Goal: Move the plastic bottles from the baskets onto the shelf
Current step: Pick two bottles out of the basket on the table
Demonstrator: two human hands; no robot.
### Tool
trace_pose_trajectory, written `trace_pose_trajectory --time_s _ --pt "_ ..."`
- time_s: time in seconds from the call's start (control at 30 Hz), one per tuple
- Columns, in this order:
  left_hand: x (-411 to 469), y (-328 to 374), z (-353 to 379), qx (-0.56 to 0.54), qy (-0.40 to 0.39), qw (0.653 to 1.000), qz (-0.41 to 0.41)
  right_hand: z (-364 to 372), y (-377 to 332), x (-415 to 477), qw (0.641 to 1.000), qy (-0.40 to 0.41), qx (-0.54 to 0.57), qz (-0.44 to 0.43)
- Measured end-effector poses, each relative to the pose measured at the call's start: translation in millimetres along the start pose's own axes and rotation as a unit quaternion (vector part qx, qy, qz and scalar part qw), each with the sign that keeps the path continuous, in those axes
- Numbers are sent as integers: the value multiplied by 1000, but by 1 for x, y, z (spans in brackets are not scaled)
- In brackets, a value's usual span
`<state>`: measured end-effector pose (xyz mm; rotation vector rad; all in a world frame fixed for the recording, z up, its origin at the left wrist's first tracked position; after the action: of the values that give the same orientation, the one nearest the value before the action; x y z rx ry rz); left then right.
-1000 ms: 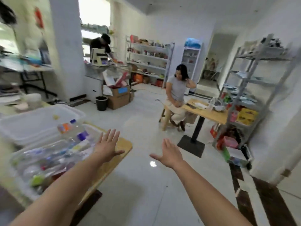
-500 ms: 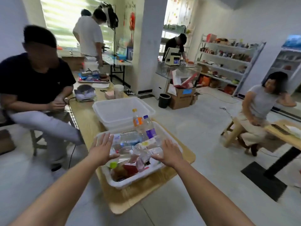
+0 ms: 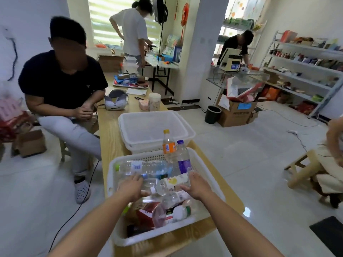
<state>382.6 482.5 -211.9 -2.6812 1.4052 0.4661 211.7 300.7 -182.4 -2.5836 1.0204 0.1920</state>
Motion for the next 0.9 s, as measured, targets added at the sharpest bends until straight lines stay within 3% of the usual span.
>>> trace_pose_trajectory --time_s 0.17,0.33,0.4,0.7,0.9 --pt "25 1 10 -11 -48 998 -41 11 8 48 984 -27 -152 -91" --pt "44 0 3 -40 69 991 -104 24 14 79 951 -48 -245 -180" --pt "52 -5 -6 -39 94 987 -128 26 16 88 951 -64 -239 -184" --pt "79 -14 -14 34 64 988 -139 28 14 113 957 -133 -184 -182" --pt "84 -10 -8 40 46 986 -156 31 19 113 962 -110 -164 -188"
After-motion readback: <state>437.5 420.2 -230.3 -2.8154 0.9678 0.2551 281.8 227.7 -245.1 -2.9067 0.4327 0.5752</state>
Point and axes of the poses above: each hand's wrist, its own x-axis towards the middle knuckle, its own z-axis out of the palm, y = z × x, the point moved 2 cm from there along x, towards the middle knuckle, and after that the axes turned 2 degrees about x, right-handed, at the moved point
